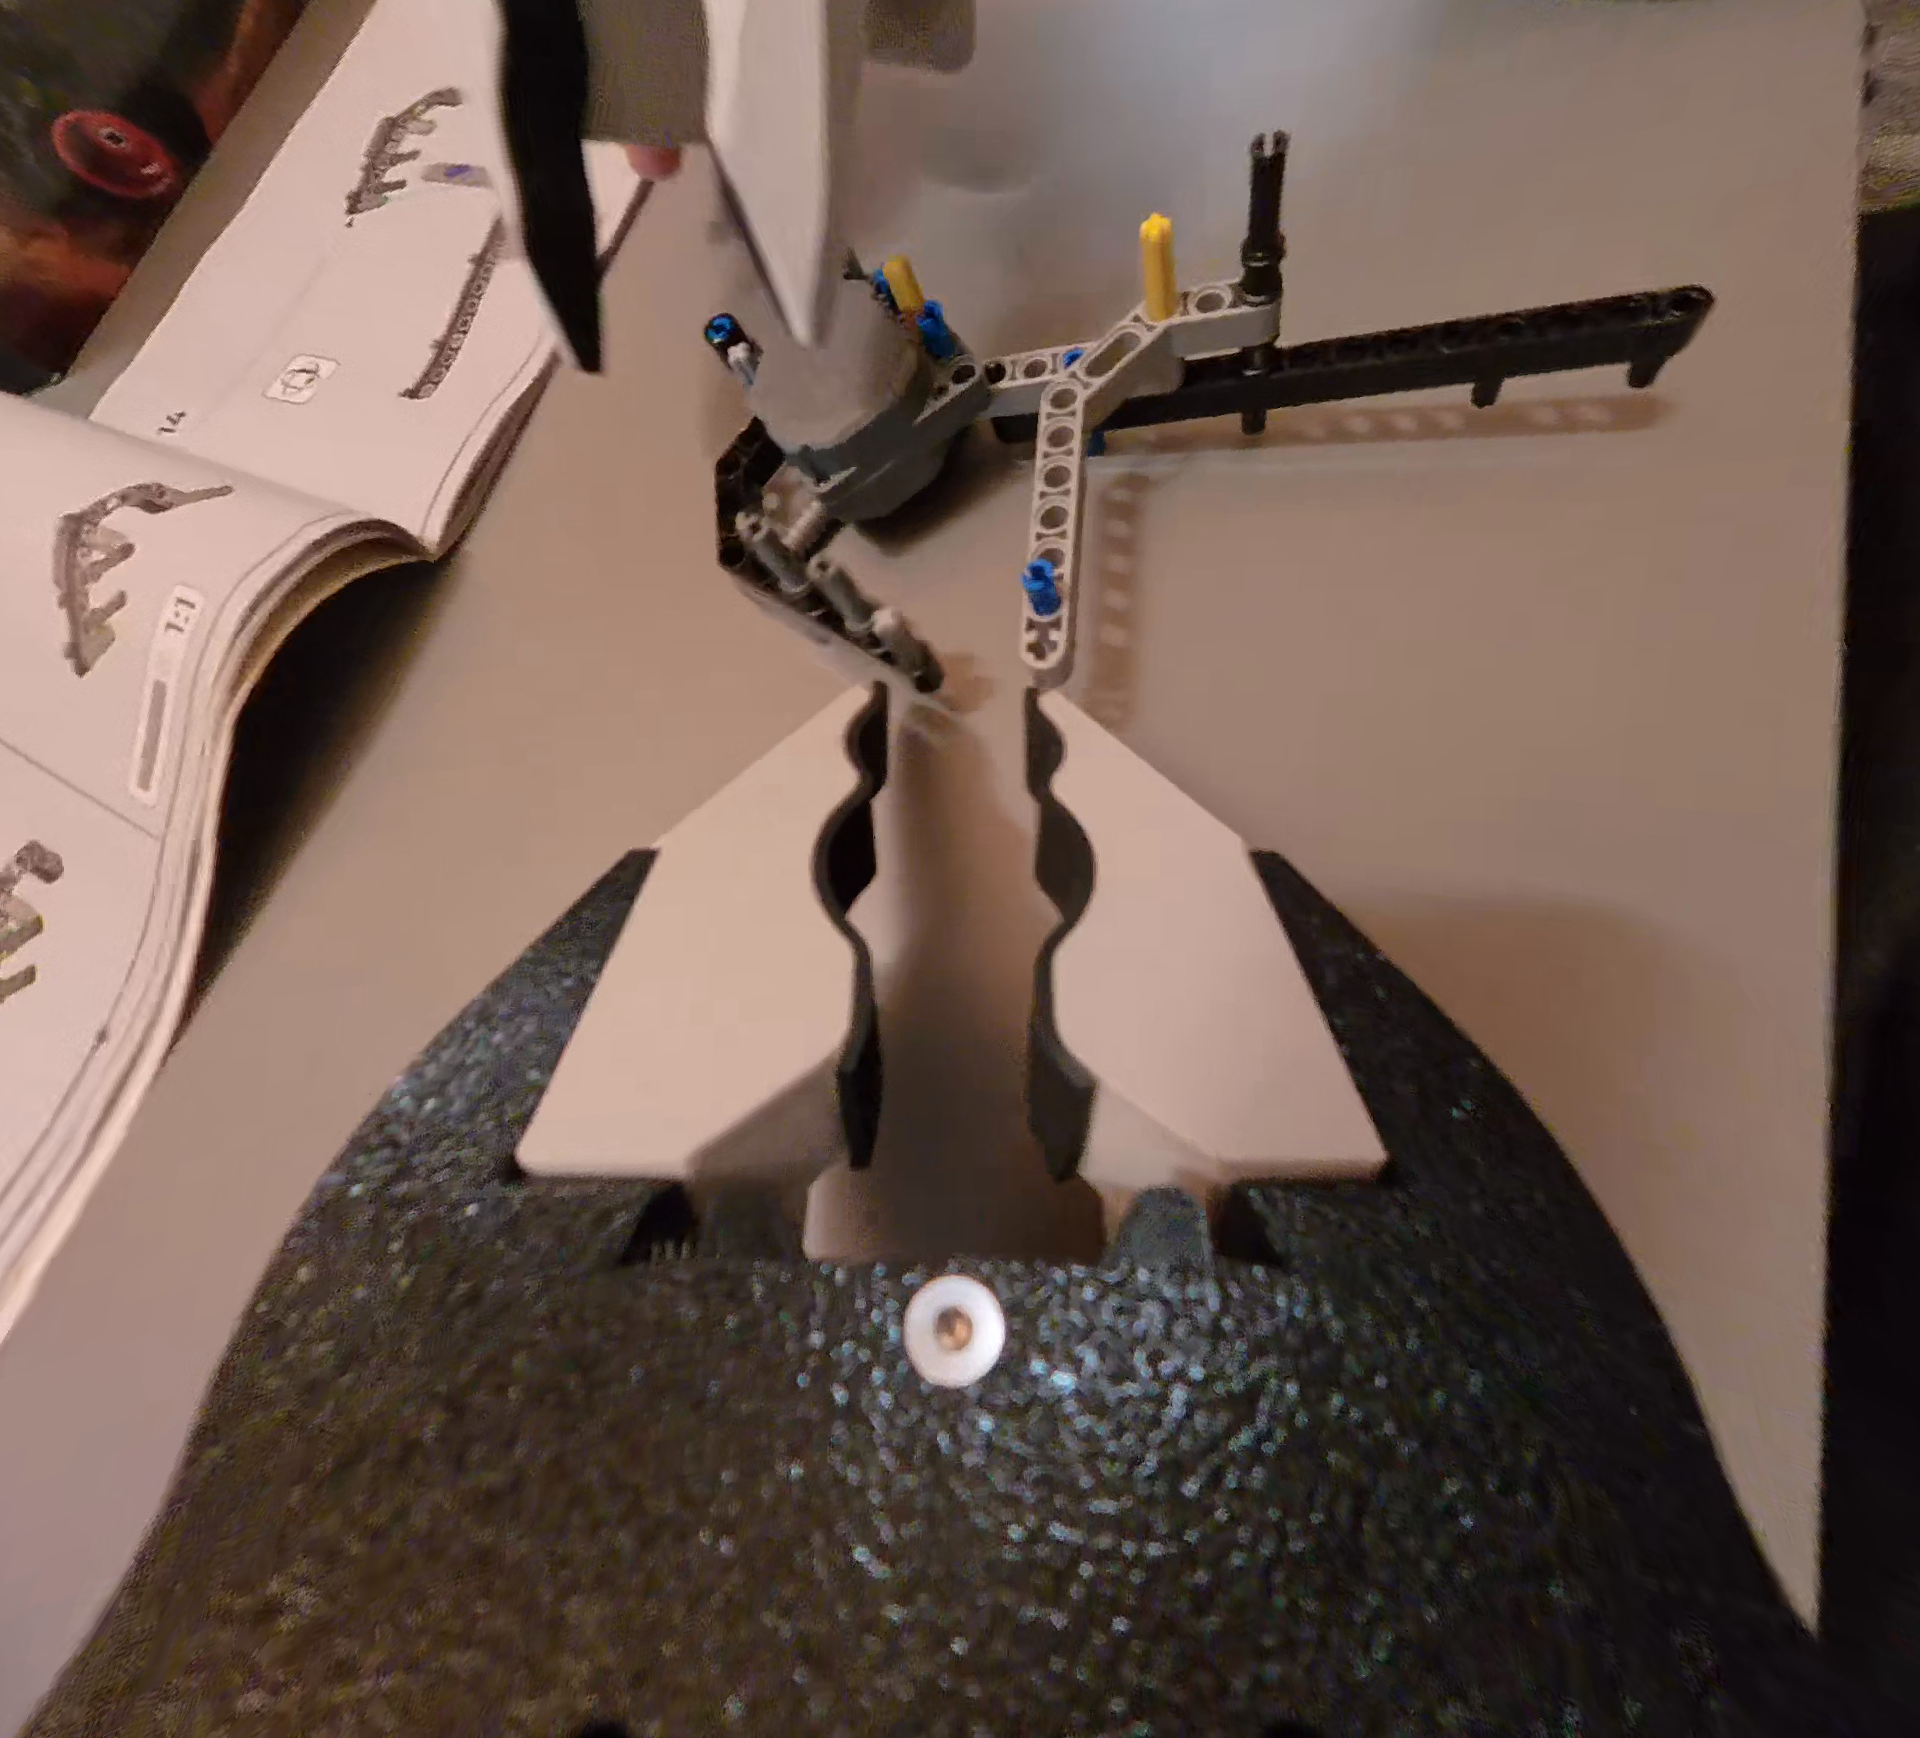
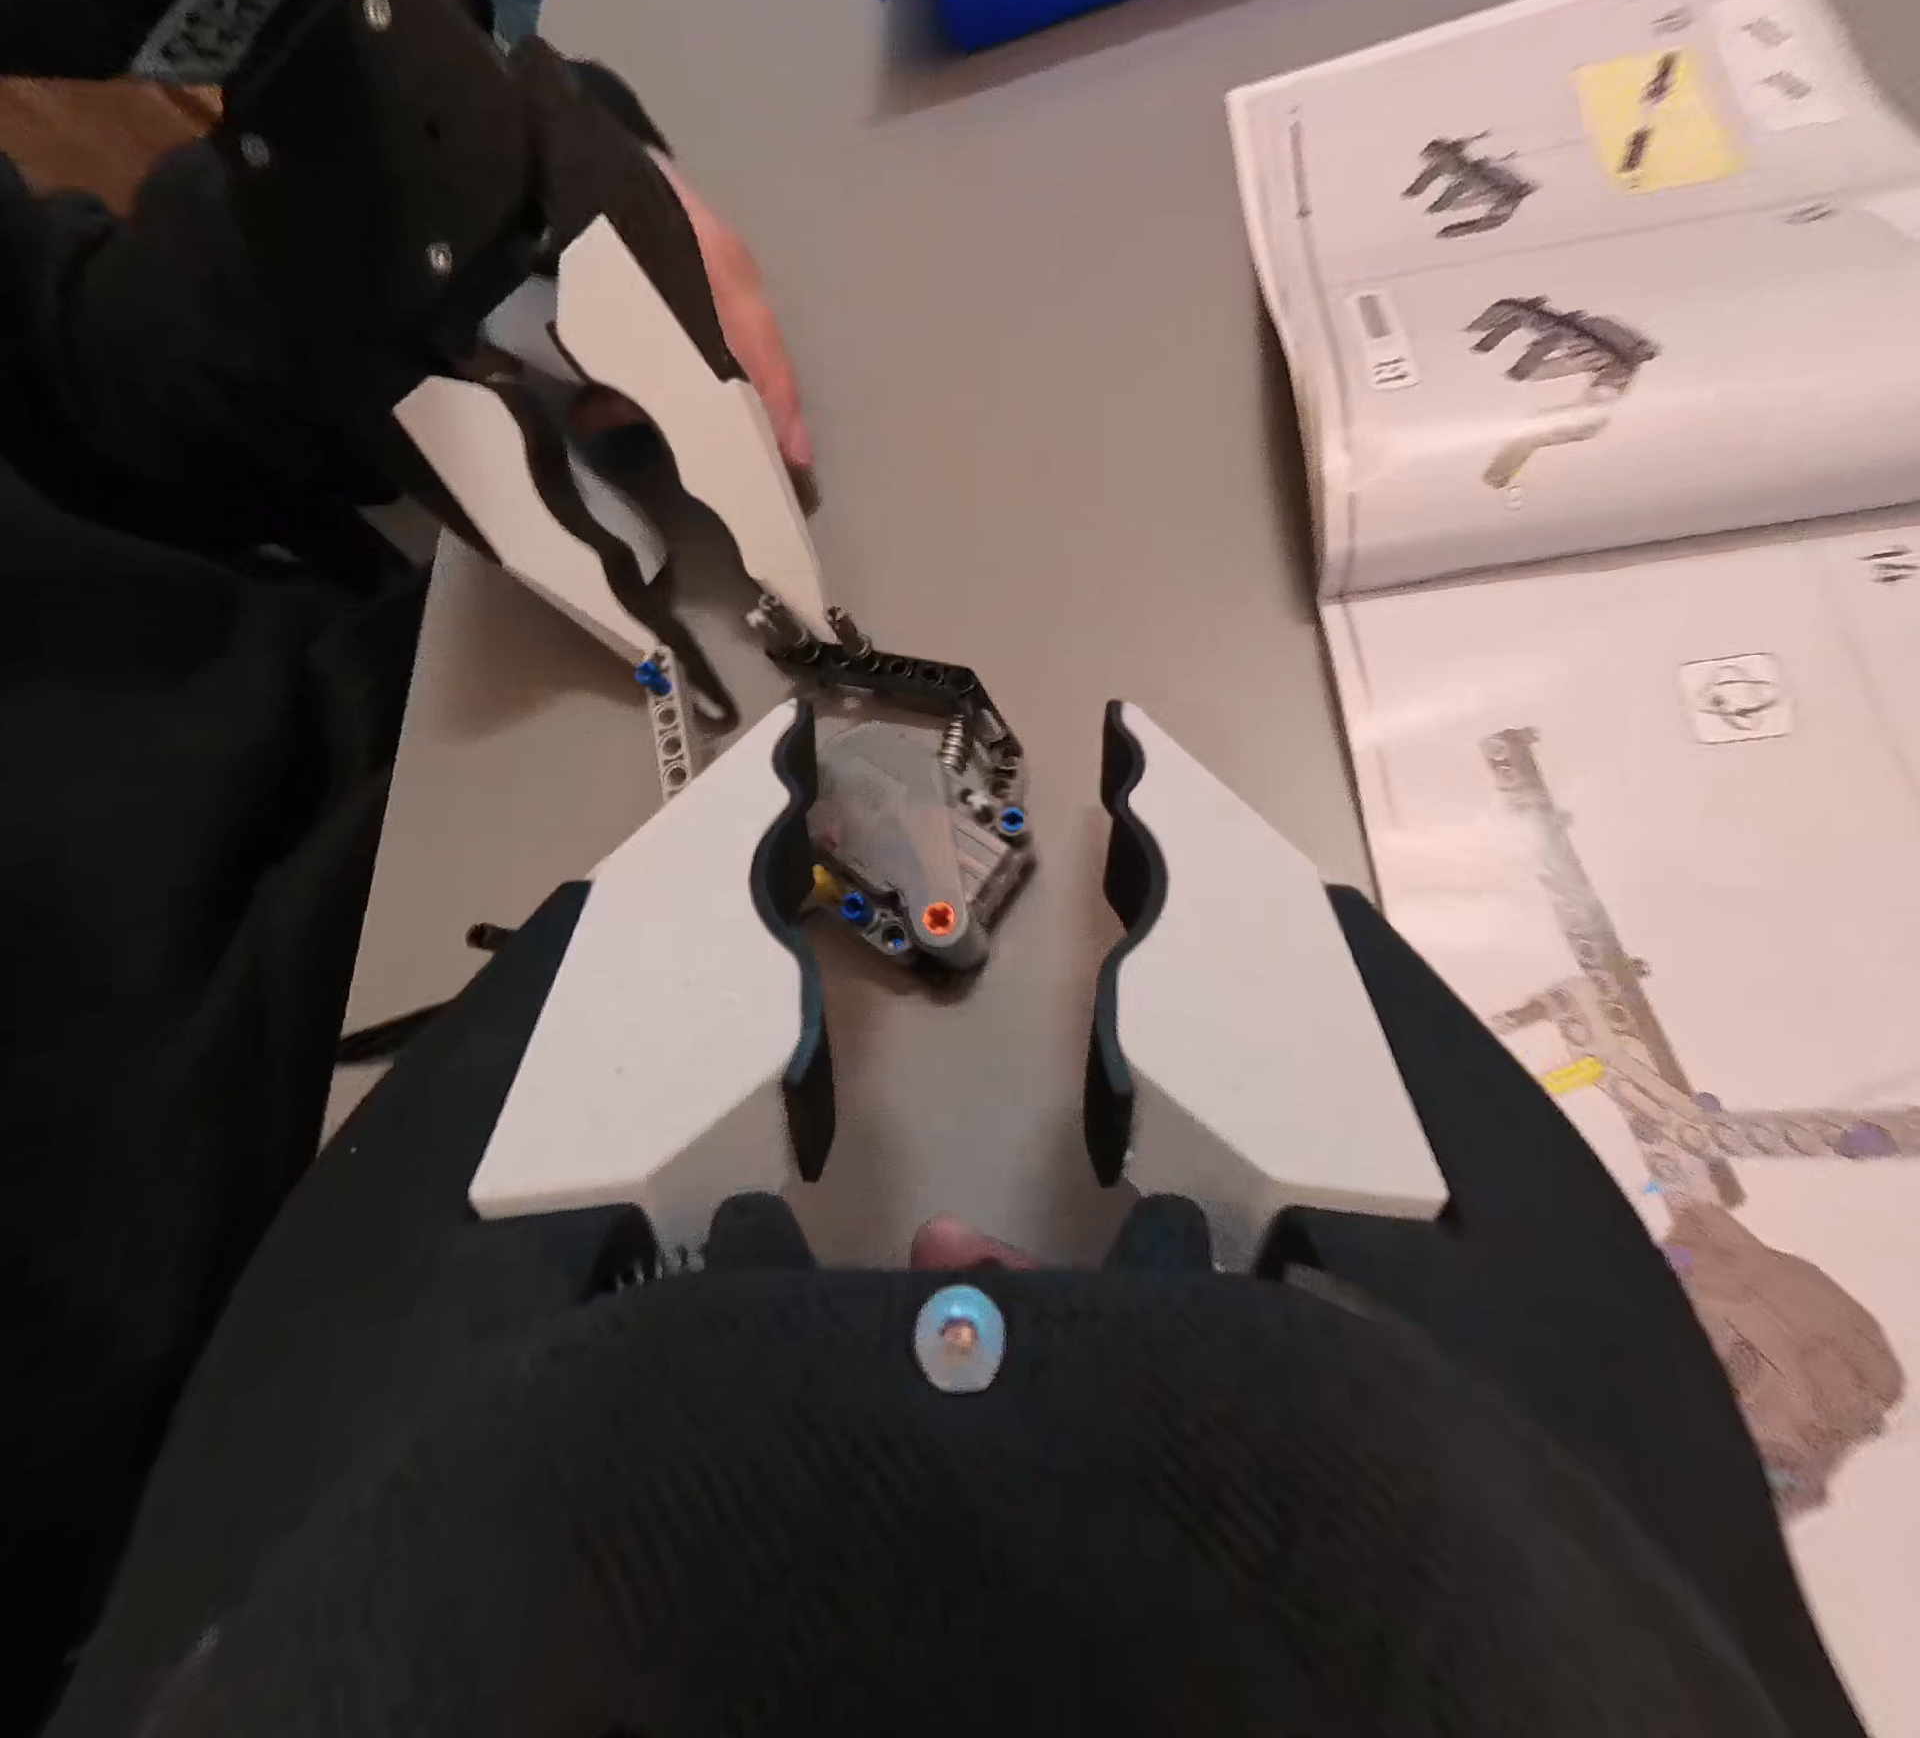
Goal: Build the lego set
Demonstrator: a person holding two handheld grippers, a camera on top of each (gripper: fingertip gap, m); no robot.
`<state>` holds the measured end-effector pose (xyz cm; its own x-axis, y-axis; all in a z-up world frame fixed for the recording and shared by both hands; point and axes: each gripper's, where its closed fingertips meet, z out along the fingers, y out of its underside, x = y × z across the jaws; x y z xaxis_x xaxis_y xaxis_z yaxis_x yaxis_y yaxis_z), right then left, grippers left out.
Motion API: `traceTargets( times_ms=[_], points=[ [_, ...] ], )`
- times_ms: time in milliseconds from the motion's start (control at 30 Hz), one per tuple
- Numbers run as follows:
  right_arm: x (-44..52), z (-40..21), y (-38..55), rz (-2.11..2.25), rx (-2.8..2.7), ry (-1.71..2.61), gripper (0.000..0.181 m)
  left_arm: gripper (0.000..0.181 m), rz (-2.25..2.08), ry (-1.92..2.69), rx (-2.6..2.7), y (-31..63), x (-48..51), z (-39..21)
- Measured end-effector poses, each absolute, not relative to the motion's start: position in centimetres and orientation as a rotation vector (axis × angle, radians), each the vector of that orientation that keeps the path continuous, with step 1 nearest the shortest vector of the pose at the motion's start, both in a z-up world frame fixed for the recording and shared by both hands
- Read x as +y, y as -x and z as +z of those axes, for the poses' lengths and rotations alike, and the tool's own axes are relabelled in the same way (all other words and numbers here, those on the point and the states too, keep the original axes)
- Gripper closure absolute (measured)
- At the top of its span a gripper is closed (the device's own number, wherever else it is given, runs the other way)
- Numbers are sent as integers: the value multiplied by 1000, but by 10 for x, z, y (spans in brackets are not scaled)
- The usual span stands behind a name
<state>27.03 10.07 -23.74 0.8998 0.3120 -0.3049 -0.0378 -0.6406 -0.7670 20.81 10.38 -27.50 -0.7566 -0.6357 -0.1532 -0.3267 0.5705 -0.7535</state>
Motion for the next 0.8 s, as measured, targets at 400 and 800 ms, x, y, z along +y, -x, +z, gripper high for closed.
traceTargets(
  times_ms=[400,800],
  points=[
    [77,-250,-261,462,-84,2258,137,168,-983,890,2352,-224,133,-273],
    [38,-227,-250,401,89,2164,131,160,-1238,1132,2383,-200,115,-268]
  ],
)
